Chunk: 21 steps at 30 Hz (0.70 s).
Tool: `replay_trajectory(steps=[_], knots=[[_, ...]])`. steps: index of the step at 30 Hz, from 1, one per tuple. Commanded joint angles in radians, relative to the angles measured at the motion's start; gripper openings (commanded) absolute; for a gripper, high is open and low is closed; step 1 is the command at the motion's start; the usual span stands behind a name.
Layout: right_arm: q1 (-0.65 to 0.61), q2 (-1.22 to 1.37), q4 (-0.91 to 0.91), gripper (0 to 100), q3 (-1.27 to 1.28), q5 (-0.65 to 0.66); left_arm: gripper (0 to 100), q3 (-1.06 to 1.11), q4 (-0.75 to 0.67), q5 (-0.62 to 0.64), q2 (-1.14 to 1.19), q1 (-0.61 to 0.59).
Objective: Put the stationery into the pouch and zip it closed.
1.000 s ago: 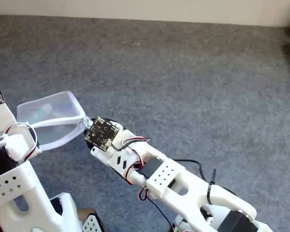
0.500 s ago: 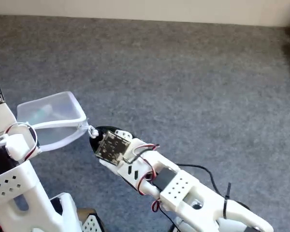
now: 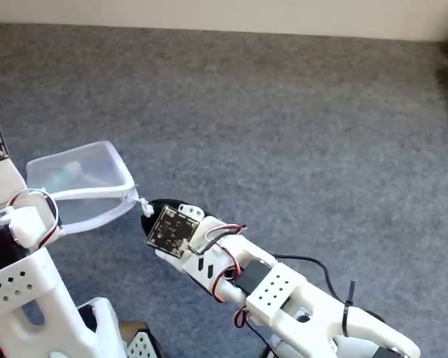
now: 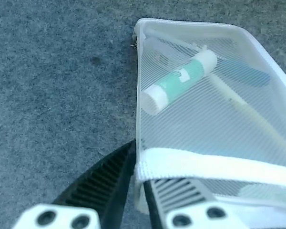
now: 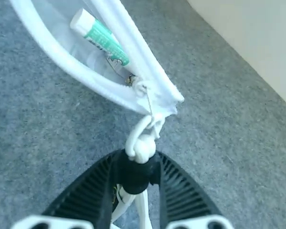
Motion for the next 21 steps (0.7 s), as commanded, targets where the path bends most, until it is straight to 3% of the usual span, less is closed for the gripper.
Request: replay_trajectory(steps=[1, 13, 21], knots=[[0.015, -0.001, 0.002, 0.5, -0.013, 0.057, 1, -0.01, -0.026, -0.005, -0.002, 0.028], [0.068, -0.001, 0.016, 0.5, -0.015, 0.063, 1, -0.013, -0.026, -0.005, -0.002, 0.03], [0.091, -0.082, 0.478, 0.5, -0.213, 0.063, 1, -0.013, -0.026, -0.005, -0.002, 0.122]])
